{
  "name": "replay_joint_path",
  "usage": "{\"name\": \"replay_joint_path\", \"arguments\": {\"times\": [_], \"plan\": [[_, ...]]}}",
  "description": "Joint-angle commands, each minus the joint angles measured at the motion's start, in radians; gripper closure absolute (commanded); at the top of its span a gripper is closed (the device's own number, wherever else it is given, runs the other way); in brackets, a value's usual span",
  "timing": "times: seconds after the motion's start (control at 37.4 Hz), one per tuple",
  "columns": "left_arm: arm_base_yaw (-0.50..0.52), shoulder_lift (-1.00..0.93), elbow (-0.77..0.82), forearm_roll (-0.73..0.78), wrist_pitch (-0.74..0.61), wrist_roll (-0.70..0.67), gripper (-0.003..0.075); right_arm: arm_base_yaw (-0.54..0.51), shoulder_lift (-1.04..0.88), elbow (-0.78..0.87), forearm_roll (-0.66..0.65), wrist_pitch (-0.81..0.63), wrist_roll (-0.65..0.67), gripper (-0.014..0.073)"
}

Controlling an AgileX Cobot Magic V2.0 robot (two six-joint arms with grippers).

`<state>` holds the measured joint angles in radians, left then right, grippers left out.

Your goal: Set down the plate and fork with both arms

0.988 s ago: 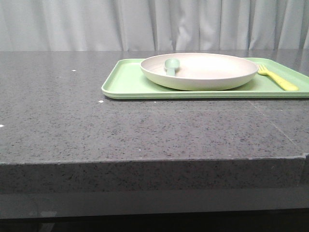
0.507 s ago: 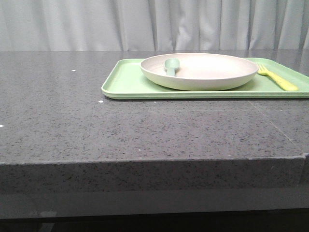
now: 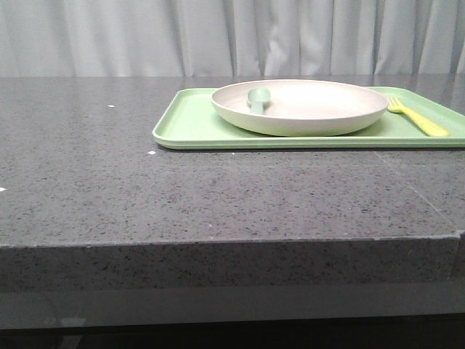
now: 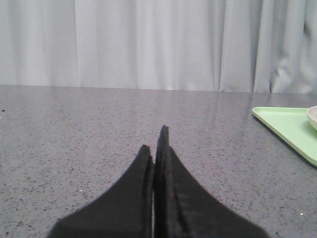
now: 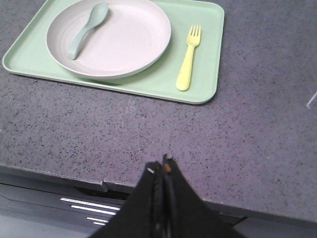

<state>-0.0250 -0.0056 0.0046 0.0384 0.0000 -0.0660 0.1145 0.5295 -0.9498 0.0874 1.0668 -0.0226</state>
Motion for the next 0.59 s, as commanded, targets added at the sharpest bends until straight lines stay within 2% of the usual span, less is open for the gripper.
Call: {"name": "replay_joint_path", "arguments": {"times": [0.0, 0.19, 0.56], "plan": [[0.014, -0.024, 0.003, 0.002, -0.088, -0.011, 0.0738, -0.002, 0.006, -0.019, -0.004, -0.076, -0.01, 0.0662], [0.027, -0.024, 0.003, -0.004, -0.136, -0.011, 0.0738, -0.002, 0.006, -0.019, -0.004, -0.076, -0.01, 0.0662], [0.027, -0.022, 0.003, -0.028, -0.118, -0.011, 0.0738, -0.002, 0.006, -0.019, -0.004, -0.076, -0.01, 0.0662]]}}
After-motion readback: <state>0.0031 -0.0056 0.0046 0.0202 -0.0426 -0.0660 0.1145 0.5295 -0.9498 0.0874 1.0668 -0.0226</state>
